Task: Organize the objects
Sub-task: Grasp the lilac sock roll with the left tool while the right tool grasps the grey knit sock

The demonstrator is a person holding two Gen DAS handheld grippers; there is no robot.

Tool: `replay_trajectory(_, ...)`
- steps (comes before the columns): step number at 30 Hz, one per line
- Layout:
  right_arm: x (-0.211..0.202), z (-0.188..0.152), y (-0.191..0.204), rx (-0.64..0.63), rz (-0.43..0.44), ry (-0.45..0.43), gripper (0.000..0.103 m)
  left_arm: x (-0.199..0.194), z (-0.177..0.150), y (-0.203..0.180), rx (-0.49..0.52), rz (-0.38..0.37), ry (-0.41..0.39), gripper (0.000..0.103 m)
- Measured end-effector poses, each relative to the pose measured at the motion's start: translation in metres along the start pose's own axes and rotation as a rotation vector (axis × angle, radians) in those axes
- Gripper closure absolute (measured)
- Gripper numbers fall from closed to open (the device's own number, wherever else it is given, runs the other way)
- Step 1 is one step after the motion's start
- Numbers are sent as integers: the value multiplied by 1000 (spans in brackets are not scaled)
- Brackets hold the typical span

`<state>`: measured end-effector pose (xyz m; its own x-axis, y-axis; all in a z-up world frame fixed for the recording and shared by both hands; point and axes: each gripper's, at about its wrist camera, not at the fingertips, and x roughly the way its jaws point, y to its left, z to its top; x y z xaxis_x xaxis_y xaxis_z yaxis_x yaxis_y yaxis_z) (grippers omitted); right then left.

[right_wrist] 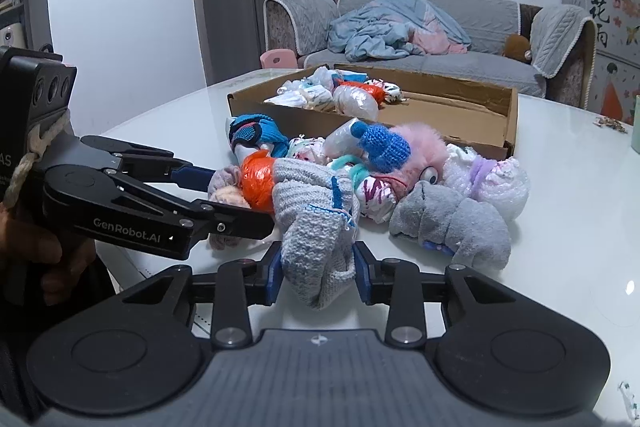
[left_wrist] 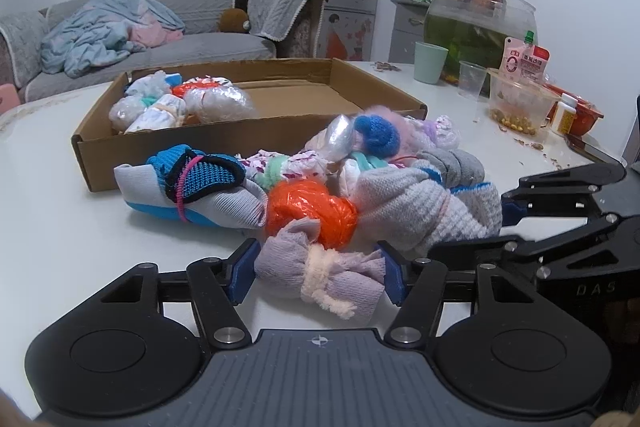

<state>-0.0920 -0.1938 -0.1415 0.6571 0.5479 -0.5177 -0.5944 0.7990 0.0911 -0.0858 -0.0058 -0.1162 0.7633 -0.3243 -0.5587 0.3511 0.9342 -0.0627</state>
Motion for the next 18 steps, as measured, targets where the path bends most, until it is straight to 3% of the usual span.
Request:
replay_trajectory(9, -25, 9, 1, -14, 7, -38, 71, -28, 4, 3, 0, 24, -31, 36)
replay_trajectory(18, -49, 55, -10, -61, 1, -96, 71, -57, 61, 4, 83, 33, -99, 36)
